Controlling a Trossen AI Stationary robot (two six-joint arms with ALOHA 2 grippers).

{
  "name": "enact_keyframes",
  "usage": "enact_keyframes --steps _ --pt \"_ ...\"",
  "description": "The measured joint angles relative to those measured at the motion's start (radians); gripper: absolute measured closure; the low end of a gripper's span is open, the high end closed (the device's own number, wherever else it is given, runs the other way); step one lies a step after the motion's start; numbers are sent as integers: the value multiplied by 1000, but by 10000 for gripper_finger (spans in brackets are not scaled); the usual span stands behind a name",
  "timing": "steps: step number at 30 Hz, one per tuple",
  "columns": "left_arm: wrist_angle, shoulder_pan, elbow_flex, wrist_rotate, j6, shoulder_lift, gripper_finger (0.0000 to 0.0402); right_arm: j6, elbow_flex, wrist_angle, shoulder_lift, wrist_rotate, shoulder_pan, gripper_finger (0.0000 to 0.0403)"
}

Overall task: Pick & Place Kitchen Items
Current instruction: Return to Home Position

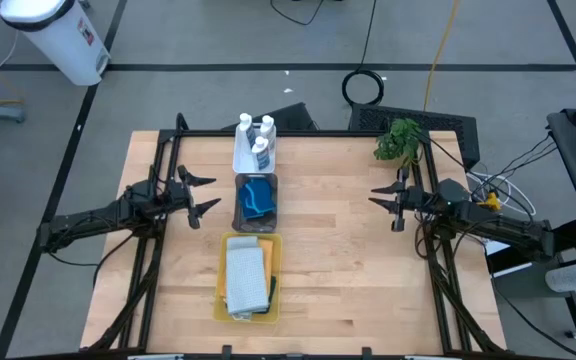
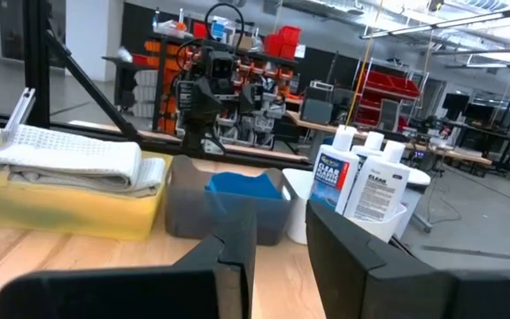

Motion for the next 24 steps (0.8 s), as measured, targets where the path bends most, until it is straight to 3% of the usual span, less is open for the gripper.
enact_keyframes --steps 24 --pt "0 0 0 0 0 0 117 0 0 14 0 2 0 328"
